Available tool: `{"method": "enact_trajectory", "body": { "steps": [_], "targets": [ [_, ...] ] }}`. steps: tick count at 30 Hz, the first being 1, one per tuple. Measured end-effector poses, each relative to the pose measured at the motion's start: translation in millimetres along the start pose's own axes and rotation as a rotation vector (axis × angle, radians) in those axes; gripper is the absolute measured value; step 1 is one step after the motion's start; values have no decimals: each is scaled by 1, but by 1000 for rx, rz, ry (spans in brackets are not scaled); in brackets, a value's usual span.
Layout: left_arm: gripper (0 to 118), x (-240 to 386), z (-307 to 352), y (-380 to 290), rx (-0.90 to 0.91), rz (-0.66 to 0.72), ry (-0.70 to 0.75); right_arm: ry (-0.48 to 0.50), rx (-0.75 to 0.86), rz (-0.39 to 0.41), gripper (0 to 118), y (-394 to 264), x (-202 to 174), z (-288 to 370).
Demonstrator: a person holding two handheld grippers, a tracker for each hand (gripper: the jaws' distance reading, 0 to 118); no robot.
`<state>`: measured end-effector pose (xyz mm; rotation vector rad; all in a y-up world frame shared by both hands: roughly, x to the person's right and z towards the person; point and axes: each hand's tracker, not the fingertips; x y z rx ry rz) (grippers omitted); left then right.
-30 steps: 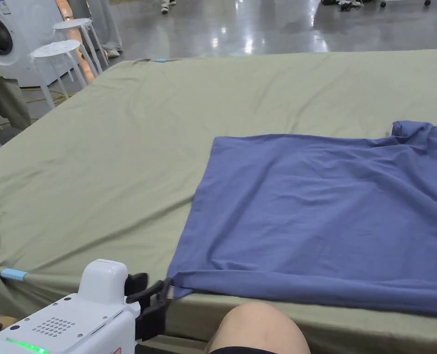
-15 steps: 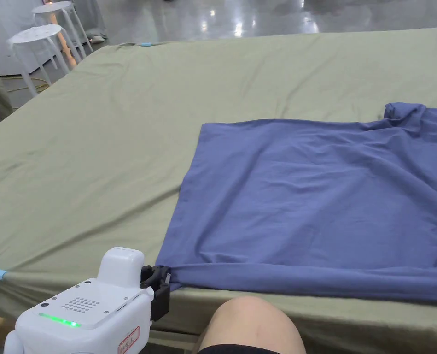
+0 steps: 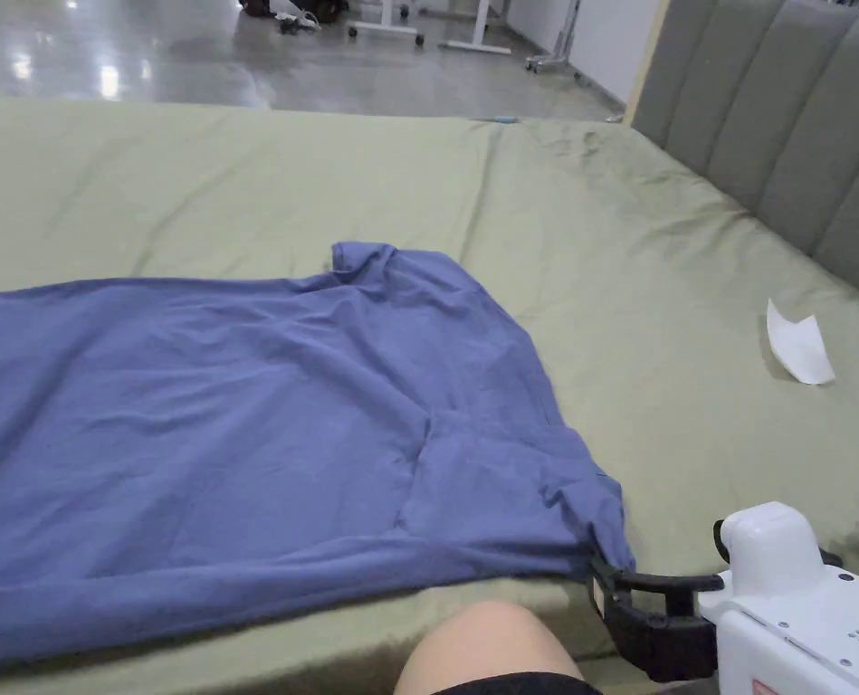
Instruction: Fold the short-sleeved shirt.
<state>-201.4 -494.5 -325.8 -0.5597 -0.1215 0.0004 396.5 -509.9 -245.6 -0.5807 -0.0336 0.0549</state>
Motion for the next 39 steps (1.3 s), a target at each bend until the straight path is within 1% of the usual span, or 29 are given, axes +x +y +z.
{"method": "enact_trajectory", "body": {
  "steps": [2,4,5,6,7,8,9,10,12,15,17,20,25,28,30,31,33,37,39],
  "targets": [
    [4,2,-1,1,-5,8,-5,29,-14,-27,114,1,1,-6],
    [4,5,-1,2,-8,6,0,43,-52,-25,111,3,0,-12],
    [4,7,-1,3,-11,4,4,59,-56,-11,99,4,-3,-13],
    [4,7,0,3,-12,3,2,85,-51,12,79,4,-6,-13],
    [4,8,1,3,-12,1,3,74,-44,38,47,2,-8,-15],
    [4,8,1,3,-12,-1,3,53,-56,62,11,1,-10,-18],
    [4,8,0,3,-16,-2,3,48,-92,75,10,1,-12,-24],
    [4,8,0,3,-22,-2,4,36,-95,72,10,1,-13,-27],
    [4,6,-6,1,-48,-6,3,73,-107,41,10,1,-7,-28],
    [4,5,-6,1,-66,-12,11,57,-74,16,10,11,-3,-21],
    [4,1,-5,9,-64,-3,-1,52,-44,-1,10,27,2,-13],
    [4,-2,-9,34,-68,-9,-9,79,-24,-32,10,62,16,-11],
    [4,-9,-37,95,-82,-25,-25,73,-31,6,10,139,21,-38],
    [4,-17,-70,123,-92,-17,-34,73,-35,21,9,168,24,-72],
    [4,-21,-97,139,-130,1,-35,62,-57,24,9,183,25,-99],
    [4,-23,-111,143,-163,16,-48,59,-76,26,9,186,24,-111],
    [4,-26,-142,146,-212,43,-45,32,-119,66,9,189,23,-140],
    [4,-26,-191,138,-318,13,-17,5,-214,75,9,183,21,-188],
    [4,-26,-208,133,-350,-5,-10,-45,-270,115,9,175,19,-208]
  ]
}}
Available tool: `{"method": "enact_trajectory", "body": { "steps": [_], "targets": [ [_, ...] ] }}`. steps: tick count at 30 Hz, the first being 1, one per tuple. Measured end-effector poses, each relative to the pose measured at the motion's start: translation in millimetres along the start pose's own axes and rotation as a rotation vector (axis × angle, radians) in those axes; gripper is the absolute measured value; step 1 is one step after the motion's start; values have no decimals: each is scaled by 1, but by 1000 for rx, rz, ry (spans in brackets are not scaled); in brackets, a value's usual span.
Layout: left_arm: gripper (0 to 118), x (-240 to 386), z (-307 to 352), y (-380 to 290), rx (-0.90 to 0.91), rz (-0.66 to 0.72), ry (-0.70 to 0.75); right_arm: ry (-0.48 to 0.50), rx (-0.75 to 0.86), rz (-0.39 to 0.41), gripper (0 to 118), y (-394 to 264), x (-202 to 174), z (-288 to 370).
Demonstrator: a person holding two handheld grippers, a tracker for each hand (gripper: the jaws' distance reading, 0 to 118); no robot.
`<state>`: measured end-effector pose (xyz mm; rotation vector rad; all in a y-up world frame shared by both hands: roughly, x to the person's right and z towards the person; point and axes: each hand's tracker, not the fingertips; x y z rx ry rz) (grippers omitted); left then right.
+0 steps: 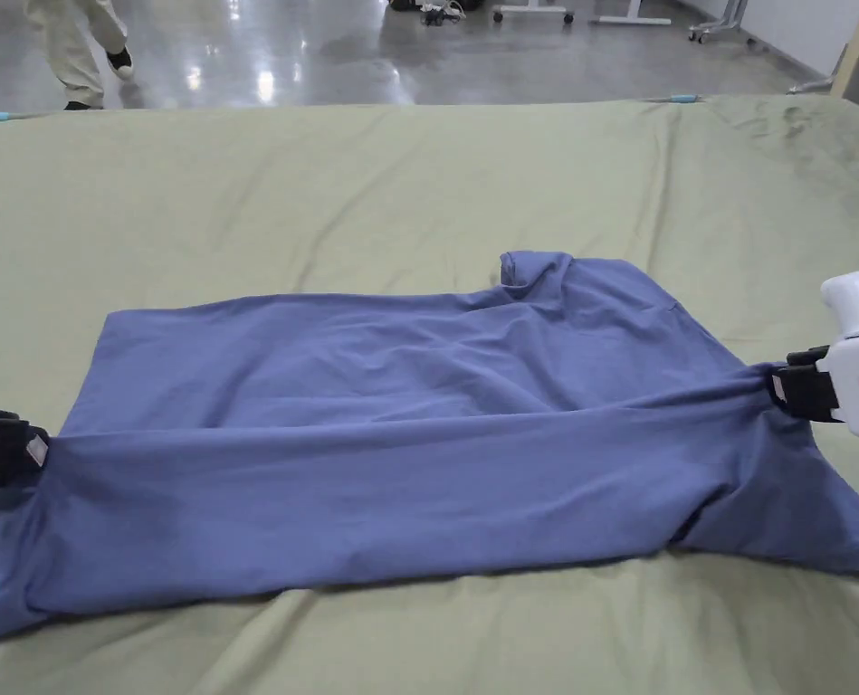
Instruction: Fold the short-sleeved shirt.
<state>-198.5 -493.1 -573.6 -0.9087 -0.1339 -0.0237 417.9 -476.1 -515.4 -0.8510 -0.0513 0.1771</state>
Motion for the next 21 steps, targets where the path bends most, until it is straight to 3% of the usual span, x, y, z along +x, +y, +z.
{"method": "enact_trajectory", "body": {
  "steps": [2,3,4,5,6,7,9,12,13,14,15,16,17,21],
  "targets": [
    [5,0,-12,-2,-6,1,7,-20,-22,2,11,-4,-1,-15],
    [12,-1,-15,-3,-1,4,7,-15,-16,-6,22,-7,0,-19],
    [29,-2,-16,-4,8,13,6,-23,-15,-20,46,-9,1,-20],
    [72,-2,-13,-5,22,28,17,-60,-13,-42,92,-11,3,-18],
    [108,-5,-8,-6,40,48,31,-126,-1,-64,111,-14,8,-15],
    [118,-8,-1,-7,55,67,25,-160,24,-85,116,-17,13,-9],
    [118,-10,26,-15,118,81,-31,-194,134,-138,114,-23,23,18],
    [118,-2,78,-42,237,39,-7,-136,230,-205,113,-39,30,62],
    [117,0,97,-53,268,32,-11,-101,253,-211,108,-46,28,77],
    [102,5,112,-68,310,32,-34,-58,269,-198,86,-55,24,91],
    [77,10,125,-85,337,27,-34,-30,284,-165,52,-67,17,102],
    [44,16,135,-101,360,25,-19,-19,292,-136,14,-77,10,111],
    [1,22,141,-115,368,12,-15,-49,321,-107,3,-90,0,120],
    [0,33,140,-160,314,11,-70,46,420,-30,3,-126,-33,149]
  ]
}}
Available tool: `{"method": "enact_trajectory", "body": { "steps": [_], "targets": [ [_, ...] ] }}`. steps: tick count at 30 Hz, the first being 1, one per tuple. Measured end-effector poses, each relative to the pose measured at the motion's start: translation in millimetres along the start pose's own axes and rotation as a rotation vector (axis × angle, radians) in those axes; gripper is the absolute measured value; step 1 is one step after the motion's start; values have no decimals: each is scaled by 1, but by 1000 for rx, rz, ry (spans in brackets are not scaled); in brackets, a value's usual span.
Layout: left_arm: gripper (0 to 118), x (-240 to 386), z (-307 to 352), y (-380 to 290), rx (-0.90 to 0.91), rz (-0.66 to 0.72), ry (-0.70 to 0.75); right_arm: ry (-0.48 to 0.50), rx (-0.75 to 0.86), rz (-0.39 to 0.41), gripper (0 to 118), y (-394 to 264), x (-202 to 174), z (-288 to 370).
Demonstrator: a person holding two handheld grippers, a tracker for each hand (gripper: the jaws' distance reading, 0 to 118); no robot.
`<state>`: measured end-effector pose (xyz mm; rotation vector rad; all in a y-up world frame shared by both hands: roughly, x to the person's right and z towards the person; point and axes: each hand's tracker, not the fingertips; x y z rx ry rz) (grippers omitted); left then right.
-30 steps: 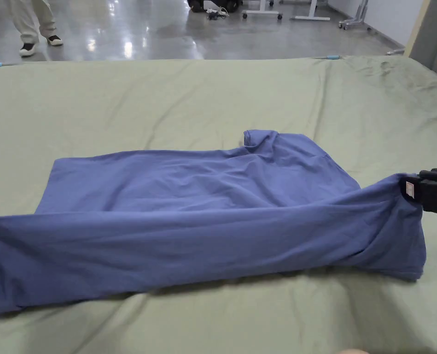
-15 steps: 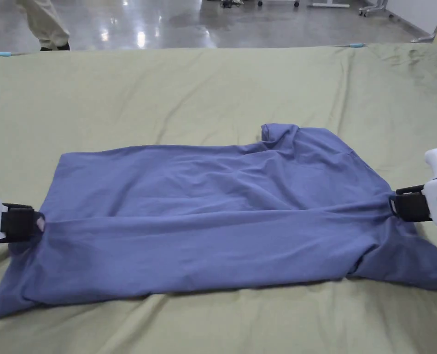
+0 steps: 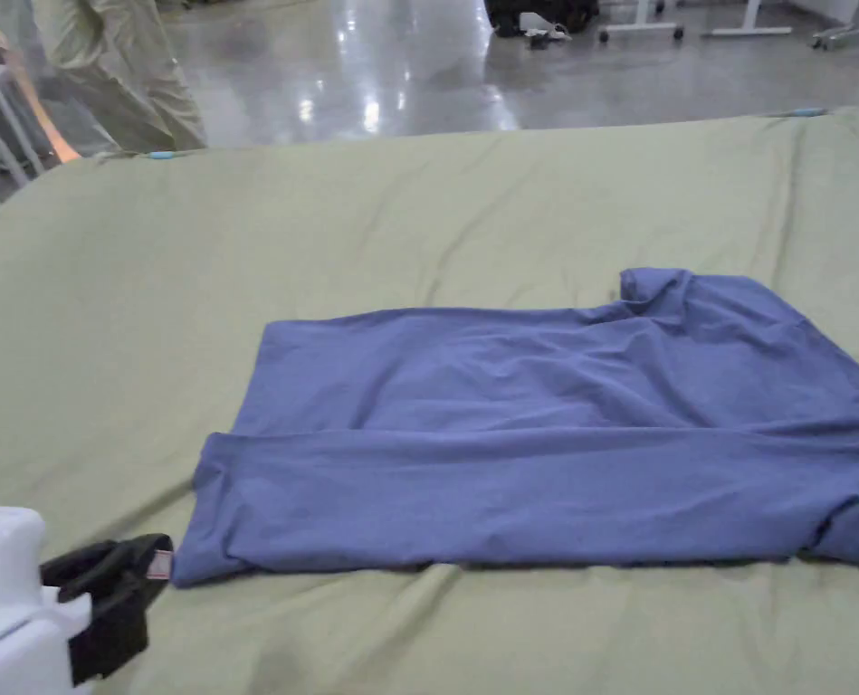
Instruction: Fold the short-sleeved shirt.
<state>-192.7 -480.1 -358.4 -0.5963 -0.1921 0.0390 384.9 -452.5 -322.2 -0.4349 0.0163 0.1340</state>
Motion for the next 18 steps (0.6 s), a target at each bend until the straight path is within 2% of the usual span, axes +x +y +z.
{"method": "enact_trajectory", "body": {
  "steps": [5,6,7,8,9,12,14,15,16,17,18],
  "targets": [
    [0,-11,-23,-7,20,42,38,58,-31,39,3,-12,-29,7],
    [16,-14,-34,-4,18,80,35,67,-37,55,3,-12,-34,6],
    [51,-19,-43,0,14,98,49,66,-38,60,3,-13,-37,6],
    [111,-21,-56,7,6,112,47,67,-33,63,3,-13,-39,6],
    [118,-25,-70,11,-16,130,44,74,-21,65,3,-13,-41,6],
    [118,-26,-101,18,-50,123,74,89,1,70,3,-11,-46,6],
    [116,-24,-121,21,-78,54,120,92,5,79,3,-11,-47,6],
    [101,-23,-131,19,-95,42,121,94,4,83,3,-11,-47,5],
    [67,-22,-130,10,-119,33,119,96,1,86,3,-11,-47,3],
    [50,-19,-137,7,-170,26,109,95,-1,88,3,-13,-47,1],
    [41,-13,-139,2,-152,10,122,92,-4,91,3,-14,-46,0]
  ]
}}
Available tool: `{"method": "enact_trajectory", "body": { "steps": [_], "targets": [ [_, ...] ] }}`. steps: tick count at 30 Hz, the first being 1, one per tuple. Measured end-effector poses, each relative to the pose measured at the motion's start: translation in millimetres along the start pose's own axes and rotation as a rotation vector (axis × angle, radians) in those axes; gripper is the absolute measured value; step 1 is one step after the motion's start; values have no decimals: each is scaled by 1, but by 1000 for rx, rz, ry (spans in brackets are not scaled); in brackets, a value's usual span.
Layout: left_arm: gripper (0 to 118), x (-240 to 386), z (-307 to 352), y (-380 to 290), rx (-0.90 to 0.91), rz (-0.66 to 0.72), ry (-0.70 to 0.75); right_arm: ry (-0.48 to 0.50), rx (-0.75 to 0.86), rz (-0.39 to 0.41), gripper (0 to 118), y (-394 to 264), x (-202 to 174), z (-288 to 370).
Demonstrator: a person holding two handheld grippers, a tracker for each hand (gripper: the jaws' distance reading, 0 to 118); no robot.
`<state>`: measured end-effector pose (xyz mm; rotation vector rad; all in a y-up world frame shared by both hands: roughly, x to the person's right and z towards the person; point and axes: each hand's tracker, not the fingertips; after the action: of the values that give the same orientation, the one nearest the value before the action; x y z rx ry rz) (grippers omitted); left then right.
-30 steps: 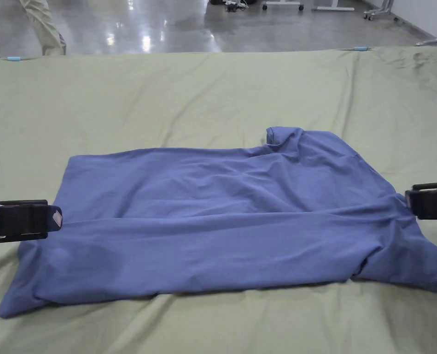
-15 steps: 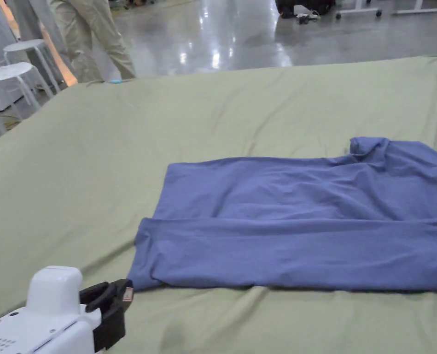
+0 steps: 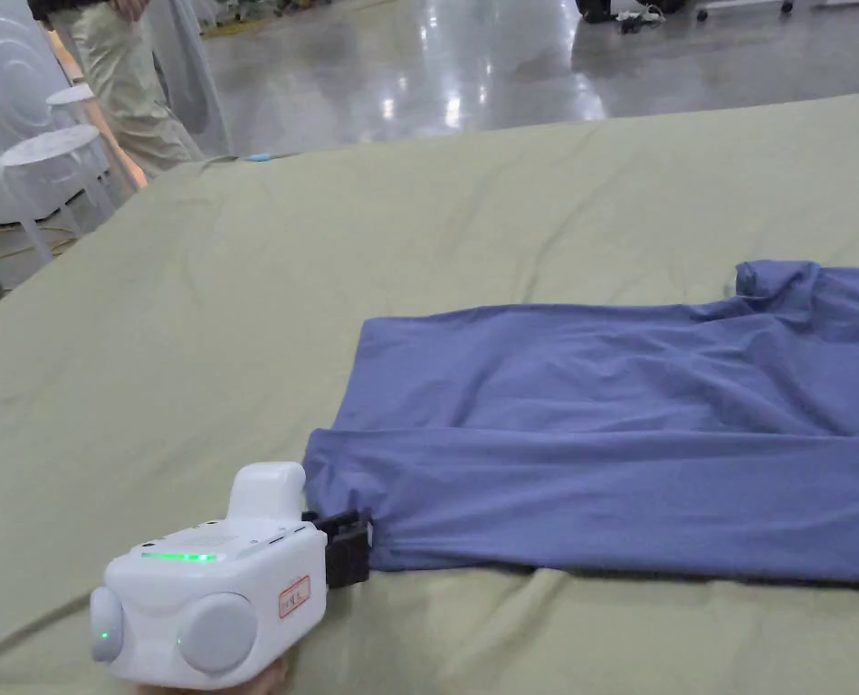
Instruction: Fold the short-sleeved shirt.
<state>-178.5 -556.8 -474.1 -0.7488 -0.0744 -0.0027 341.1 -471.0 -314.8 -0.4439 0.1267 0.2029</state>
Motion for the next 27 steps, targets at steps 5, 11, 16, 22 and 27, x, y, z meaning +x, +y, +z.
{"method": "enact_trajectory", "body": {
  "steps": [5,11,16,22,27],
  "targets": [
    [15,19,15,-1,82,-130,13,-4,-6,-9,3,-7,5,-9],
    [13,7,42,9,139,-88,-23,-55,-119,2,32,-26,28,-29],
    [13,12,56,16,148,-77,-43,-106,-146,-92,118,-49,69,-55],
    [13,18,51,19,126,-92,-36,-104,-282,-325,82,-54,111,-100],
    [13,17,49,18,119,-89,-44,38,-256,-383,8,-50,112,-107]
  ]
}}
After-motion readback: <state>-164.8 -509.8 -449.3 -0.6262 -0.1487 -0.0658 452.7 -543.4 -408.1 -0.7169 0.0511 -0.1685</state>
